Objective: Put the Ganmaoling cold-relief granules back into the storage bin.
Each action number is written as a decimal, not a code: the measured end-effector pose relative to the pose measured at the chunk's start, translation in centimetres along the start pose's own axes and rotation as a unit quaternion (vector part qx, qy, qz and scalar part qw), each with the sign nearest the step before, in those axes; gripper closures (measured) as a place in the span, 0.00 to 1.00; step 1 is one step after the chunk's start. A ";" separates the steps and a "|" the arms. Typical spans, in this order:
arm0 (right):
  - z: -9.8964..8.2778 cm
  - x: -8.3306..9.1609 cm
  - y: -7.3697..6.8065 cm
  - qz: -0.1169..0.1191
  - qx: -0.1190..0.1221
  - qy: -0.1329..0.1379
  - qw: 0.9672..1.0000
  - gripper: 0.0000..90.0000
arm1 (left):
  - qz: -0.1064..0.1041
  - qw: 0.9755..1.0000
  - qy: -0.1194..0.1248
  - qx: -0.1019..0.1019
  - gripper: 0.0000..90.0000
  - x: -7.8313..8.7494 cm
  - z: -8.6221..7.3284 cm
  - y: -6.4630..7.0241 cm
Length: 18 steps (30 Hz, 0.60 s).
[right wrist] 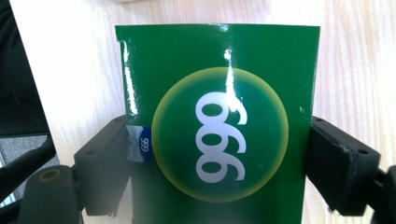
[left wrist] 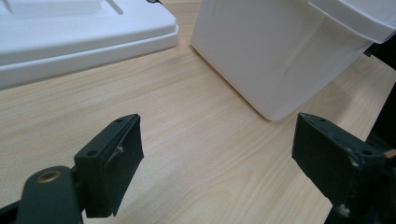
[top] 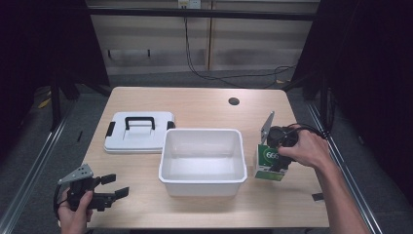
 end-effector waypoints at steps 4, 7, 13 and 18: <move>-0.2 0.5 0.1 -0.003 0.001 0.000 1.000 0.18 | 0.000 1.000 0.001 -0.002 0.18 0.1 0.0 0.1; -0.3 0.8 -0.1 -0.006 -0.003 0.001 1.000 0.18 | -0.001 1.000 0.002 -0.002 0.18 0.1 0.0 0.1; -0.2 1.5 -0.2 -0.005 0.002 0.004 1.000 0.18 | -0.005 1.000 -0.001 -0.002 0.18 -0.1 0.0 0.1; 0.0 1.9 -0.2 -0.008 0.004 0.006 1.000 0.18 | -0.005 1.000 0.001 -0.003 0.18 0.0 0.0 0.1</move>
Point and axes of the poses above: each handheld gripper's, and its own axes: x roughly backward along the jaws, z roughly out of its top, y roughly to its right, the point moved 2 cm from there along -x, roughly forward along the jaws, and after that the axes turned 12 degrees about -z, right-handed, at the moved point
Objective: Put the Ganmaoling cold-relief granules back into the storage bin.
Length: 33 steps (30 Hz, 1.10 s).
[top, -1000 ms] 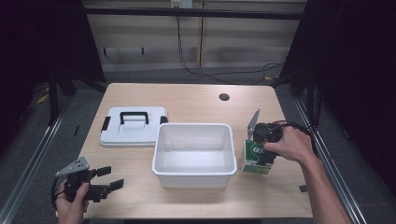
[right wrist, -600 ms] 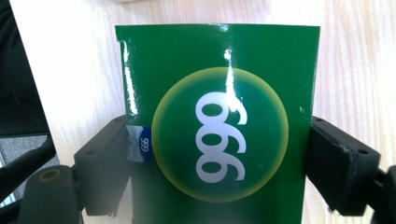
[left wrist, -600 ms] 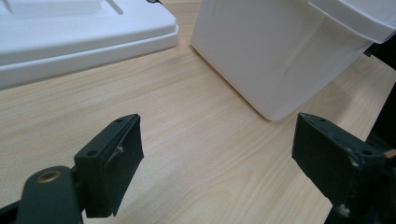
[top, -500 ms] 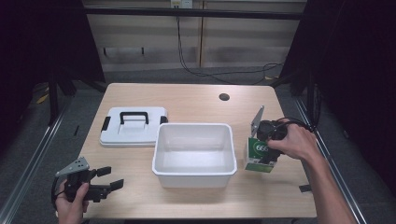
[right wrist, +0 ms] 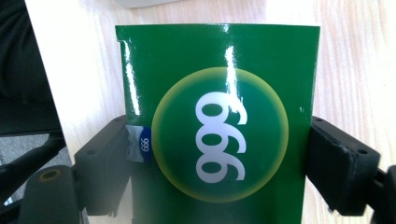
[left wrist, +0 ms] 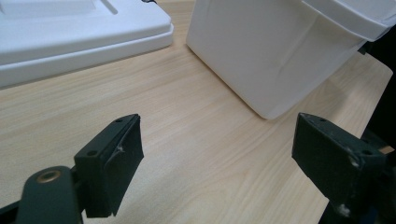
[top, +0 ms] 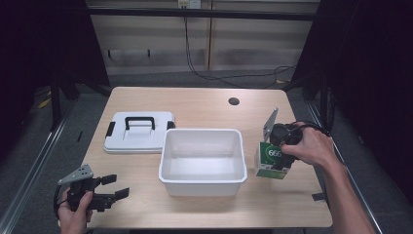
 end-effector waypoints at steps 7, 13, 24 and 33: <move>0.2 1.0 0.0 0.002 0.002 -0.001 1.000 0.18 | 0.000 1.000 0.001 -0.001 0.18 0.0 0.0 0.0; 0.2 2.1 0.2 -0.004 -0.005 0.000 1.000 0.18 | 0.004 1.000 0.002 0.001 0.18 0.1 0.0 0.0; 0.8 3.7 0.3 -0.013 0.002 0.003 1.000 0.18 | 0.003 1.000 0.002 0.001 0.18 0.1 0.0 0.0; 1.4 4.9 0.5 -0.011 0.008 0.003 1.000 0.18 | 0.001 1.000 0.002 0.001 0.18 0.1 0.0 0.1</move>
Point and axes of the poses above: each handheld gripper's, and its own axes: x roughly backward along the jaws, z roughly out of its top, y roughly to its right, the point moved 2 cm from there along -x, roughly forward along the jaws, and after that the axes turned 12 degrees about -z, right-handed, at the moved point
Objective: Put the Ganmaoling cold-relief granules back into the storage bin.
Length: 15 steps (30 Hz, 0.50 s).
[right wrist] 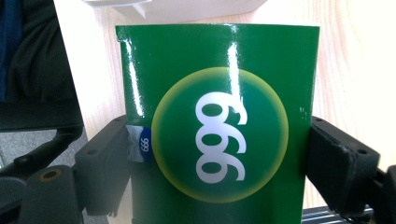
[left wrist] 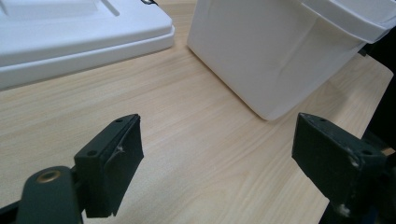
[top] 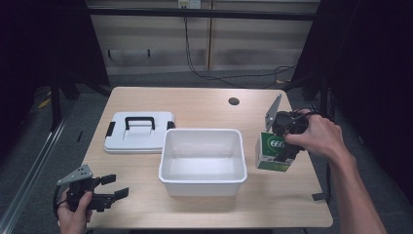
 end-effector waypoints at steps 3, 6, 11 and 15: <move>0.2 0.5 0.1 -0.006 0.001 -0.001 1.000 0.18 | 0.000 1.000 -0.001 0.000 0.18 0.0 0.0 0.0; 0.4 1.2 0.3 -0.012 0.003 0.004 1.000 0.18 | 0.000 1.000 0.000 0.000 0.18 0.0 0.0 0.0; 0.6 2.2 0.3 -0.021 0.008 0.006 1.000 0.18 | 0.000 1.000 0.000 0.000 0.18 0.0 0.0 0.0; 0.9 3.2 0.4 -0.028 0.014 0.016 0.999 0.18 | 0.000 1.000 -0.001 0.000 0.18 0.0 0.0 0.0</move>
Point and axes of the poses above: each handheld gripper's, and its own axes: x roughly backward along the jaws, z roughly out of its top, y roughly to its right, the point moved 2 cm from there along -x, roughly forward along the jaws, and after that the axes turned 12 degrees about -z, right-handed, at the moved point
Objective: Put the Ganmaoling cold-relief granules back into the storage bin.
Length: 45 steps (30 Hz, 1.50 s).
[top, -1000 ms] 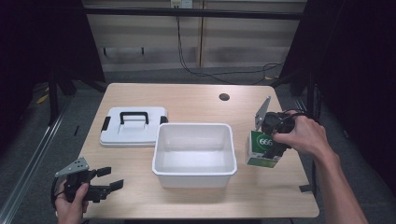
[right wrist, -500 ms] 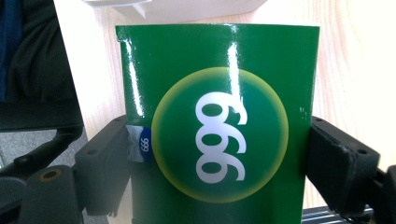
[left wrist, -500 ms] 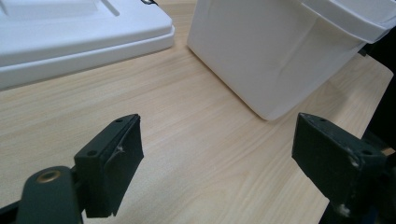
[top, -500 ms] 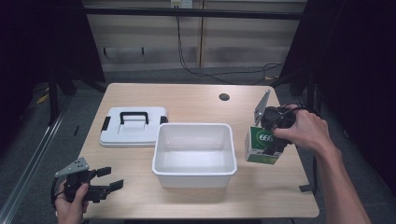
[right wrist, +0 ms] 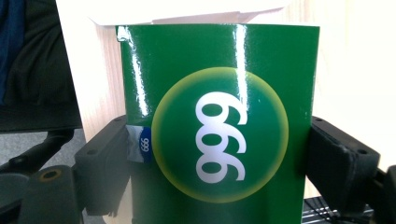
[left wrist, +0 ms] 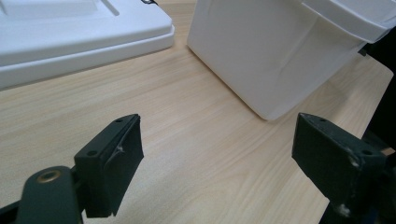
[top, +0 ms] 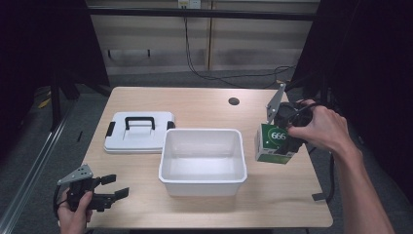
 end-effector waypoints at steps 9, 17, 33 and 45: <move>1.3 1.7 0.3 -0.006 0.011 0.008 1.000 0.18 | 0.000 1.000 0.000 0.000 0.18 0.0 0.0 0.0; 3.7 1.7 0.4 -0.004 0.030 0.024 0.999 0.18 | -0.001 1.000 -0.001 0.000 0.18 0.0 0.0 0.0; 8.8 1.9 0.5 0.006 0.053 0.026 0.998 0.18 | -0.002 1.000 0.000 0.001 0.18 0.0 0.0 0.0; 11.4 -1.0 0.0 0.030 0.070 0.017 0.997 0.18 | -0.004 1.000 0.000 0.000 0.18 0.0 0.0 0.0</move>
Point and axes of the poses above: each handheld gripper's, and its own axes: x roughly backward along the jaws, z roughly out of its top, y roughly to its right, the point moved 2 cm from there along -x, roughly forward along the jaws, and after that the axes turned 12 degrees about -z, right-handed, at the moved point
